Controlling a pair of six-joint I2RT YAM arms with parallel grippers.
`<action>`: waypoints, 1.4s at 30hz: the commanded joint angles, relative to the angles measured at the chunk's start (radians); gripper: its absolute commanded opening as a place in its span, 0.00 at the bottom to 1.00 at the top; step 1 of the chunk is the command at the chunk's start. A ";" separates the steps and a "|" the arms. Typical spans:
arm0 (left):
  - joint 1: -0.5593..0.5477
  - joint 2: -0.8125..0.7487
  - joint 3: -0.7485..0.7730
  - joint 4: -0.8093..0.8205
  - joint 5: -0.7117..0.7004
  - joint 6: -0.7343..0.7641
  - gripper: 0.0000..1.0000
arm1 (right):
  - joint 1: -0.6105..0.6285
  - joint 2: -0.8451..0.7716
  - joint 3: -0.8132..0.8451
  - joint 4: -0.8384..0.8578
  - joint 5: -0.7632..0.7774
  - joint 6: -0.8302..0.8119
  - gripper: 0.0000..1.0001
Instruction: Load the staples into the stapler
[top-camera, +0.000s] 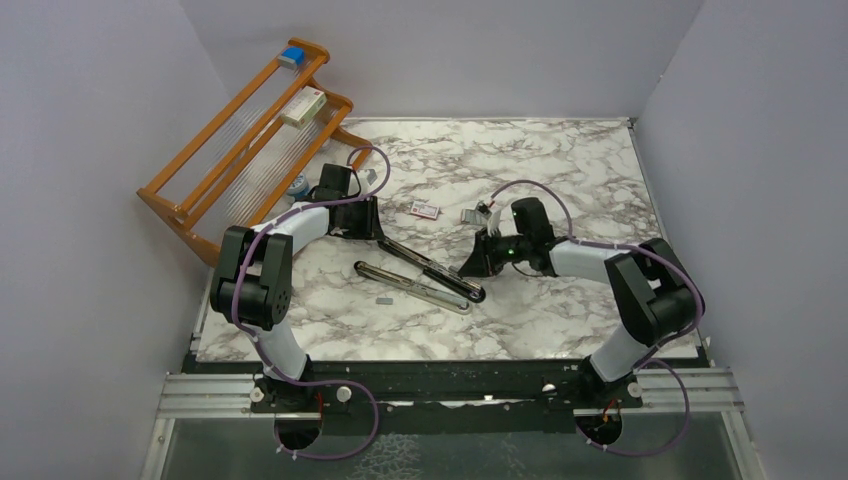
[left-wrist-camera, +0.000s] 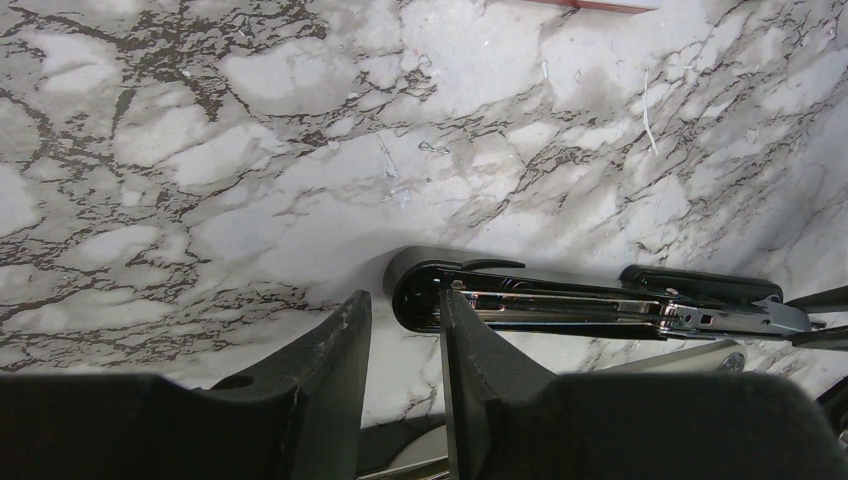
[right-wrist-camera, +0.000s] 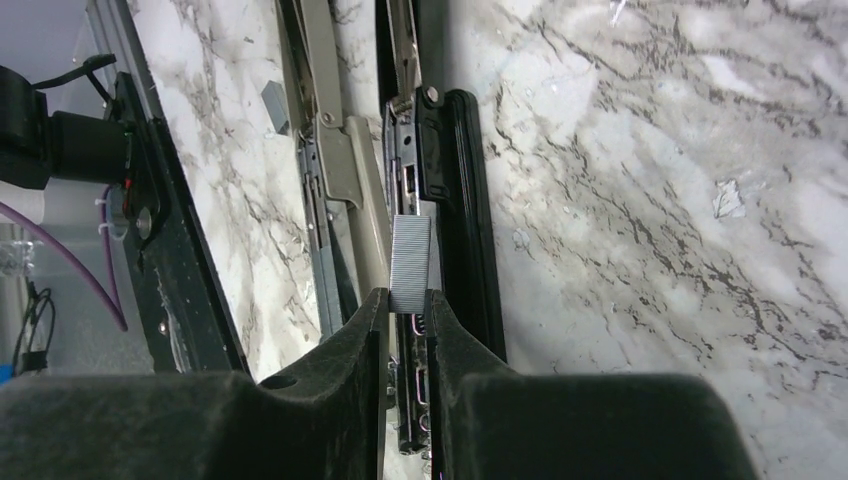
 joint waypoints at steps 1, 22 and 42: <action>0.003 0.028 0.002 -0.034 -0.064 0.030 0.34 | -0.006 -0.065 0.010 0.003 0.022 -0.044 0.18; 0.002 0.032 0.003 -0.034 -0.068 0.029 0.34 | 0.260 -0.224 0.004 -0.125 0.542 -0.233 0.13; 0.002 0.032 0.002 -0.034 -0.066 0.029 0.33 | 0.273 -0.167 0.032 -0.139 0.540 -0.247 0.12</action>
